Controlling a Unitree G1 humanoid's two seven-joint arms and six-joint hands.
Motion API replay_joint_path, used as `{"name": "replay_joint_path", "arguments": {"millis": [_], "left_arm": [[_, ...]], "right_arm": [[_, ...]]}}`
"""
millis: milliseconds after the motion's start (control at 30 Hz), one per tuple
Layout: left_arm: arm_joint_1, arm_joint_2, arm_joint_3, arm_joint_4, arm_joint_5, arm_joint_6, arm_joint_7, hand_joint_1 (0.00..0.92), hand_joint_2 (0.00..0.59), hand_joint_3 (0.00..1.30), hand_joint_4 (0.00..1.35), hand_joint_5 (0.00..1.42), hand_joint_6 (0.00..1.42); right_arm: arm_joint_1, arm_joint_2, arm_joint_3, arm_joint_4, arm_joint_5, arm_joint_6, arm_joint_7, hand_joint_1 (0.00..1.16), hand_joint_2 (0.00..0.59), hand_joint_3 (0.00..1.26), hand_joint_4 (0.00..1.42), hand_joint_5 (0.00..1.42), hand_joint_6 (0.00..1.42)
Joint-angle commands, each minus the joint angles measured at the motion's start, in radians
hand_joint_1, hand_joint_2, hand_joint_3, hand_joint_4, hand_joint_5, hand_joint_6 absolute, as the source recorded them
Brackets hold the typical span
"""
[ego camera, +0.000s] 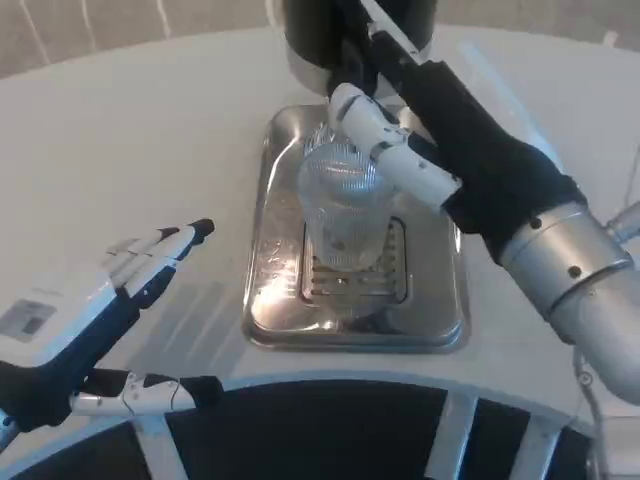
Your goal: Grasp the cup under the faucet to collect the drink, then remove the cup.
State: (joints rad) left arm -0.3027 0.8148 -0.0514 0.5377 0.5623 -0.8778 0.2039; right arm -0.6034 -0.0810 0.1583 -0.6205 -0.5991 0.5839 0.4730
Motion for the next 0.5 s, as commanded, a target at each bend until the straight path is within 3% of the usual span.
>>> {"name": "replay_joint_path", "arguments": {"millis": [33, 500], "left_arm": [[0.014, 0.016, 0.008, -0.011, -0.003, 0.011, -0.02, 0.098, 0.078, 0.01, 0.0, 0.04, 0.09], [0.011, 0.023, 0.015, 0.008, -0.014, 0.011, -0.023, 0.085, 0.079, 0.02, 0.0, 0.04, 0.09]], "right_arm": [[-0.019, -0.002, 0.023, 0.026, 0.036, 0.014, -0.021, 0.11, 0.578, 0.0, 0.0, 0.0, 0.0], [-0.047, -0.054, 0.055, 0.075, 0.114, 0.046, -0.015, 0.04, 0.558, 0.0, 0.0, 0.0, 0.0]]}}
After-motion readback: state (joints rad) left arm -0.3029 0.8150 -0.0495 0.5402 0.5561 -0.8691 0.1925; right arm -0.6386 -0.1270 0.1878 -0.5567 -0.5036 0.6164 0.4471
